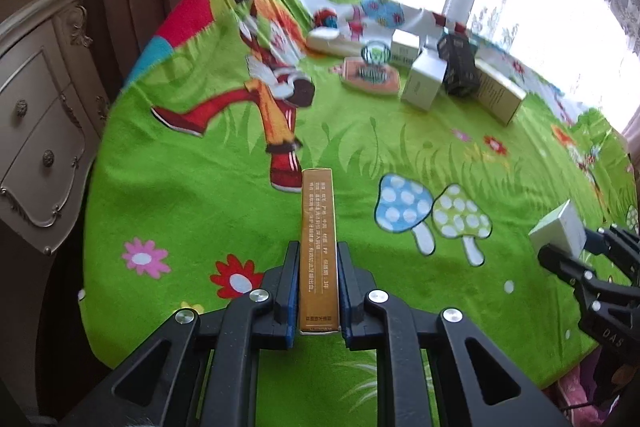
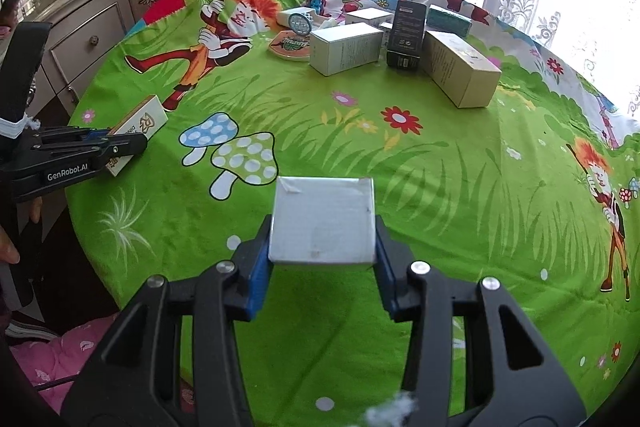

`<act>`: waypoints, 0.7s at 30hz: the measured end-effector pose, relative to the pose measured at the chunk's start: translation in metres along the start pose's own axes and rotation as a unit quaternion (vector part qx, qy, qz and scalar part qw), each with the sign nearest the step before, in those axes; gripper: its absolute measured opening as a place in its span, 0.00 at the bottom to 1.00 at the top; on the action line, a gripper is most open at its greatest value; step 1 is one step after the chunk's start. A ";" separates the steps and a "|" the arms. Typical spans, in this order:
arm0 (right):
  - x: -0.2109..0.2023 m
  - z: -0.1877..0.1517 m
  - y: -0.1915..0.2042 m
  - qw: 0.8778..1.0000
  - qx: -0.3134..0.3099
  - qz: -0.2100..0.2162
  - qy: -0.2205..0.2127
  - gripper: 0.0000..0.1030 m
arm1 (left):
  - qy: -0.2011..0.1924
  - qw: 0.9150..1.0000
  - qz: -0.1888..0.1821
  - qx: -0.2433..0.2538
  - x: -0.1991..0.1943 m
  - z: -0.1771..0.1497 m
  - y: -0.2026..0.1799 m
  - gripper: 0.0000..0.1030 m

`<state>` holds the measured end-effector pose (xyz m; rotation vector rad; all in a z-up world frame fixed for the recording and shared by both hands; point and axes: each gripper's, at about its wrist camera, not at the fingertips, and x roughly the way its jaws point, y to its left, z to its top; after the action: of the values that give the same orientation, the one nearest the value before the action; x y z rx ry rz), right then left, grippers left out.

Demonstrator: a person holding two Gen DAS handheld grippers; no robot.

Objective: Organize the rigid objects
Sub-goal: 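Carry the tan slim box and white box with both tools toward the storage box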

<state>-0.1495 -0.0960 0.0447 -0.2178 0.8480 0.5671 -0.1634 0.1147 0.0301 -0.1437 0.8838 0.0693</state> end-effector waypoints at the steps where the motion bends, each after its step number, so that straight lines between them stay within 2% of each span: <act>1: -0.004 0.002 0.002 1.000 -0.002 0.001 -0.010 0.48 | -0.019 1.000 0.004 -0.002 -0.009 0.001 -0.002 0.16; 4: -0.024 0.010 0.008 0.998 -0.006 0.004 -0.055 0.48 | -0.091 0.996 0.021 -0.003 -0.041 0.008 -0.007 0.16; 7: -0.053 0.017 0.010 0.993 -0.006 -0.004 -0.121 0.48 | -0.177 0.984 0.034 -0.004 -0.079 0.012 -0.012 0.16; 11: -0.106 0.020 0.015 0.970 -0.017 -0.026 -0.239 0.48 | -0.291 0.956 0.044 0.016 -0.129 0.013 -0.028 0.16; 14: -0.138 0.021 0.023 0.949 -0.031 -0.063 -0.306 0.48 | -0.359 0.932 0.046 0.038 -0.158 0.009 -0.043 0.17; 17: -0.160 0.020 0.028 0.930 -0.037 -0.107 -0.350 0.48 | -0.410 0.909 0.045 0.062 -0.179 0.005 -0.060 0.17; 21: -0.183 0.017 0.026 0.908 -0.031 -0.152 -0.388 0.48 | -0.447 0.889 0.033 0.094 -0.198 0.002 -0.083 0.17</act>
<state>-0.2489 -0.1381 0.1958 -0.1572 0.0135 0.3360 -0.2771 0.0325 0.1927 0.1032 -0.0361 0.1012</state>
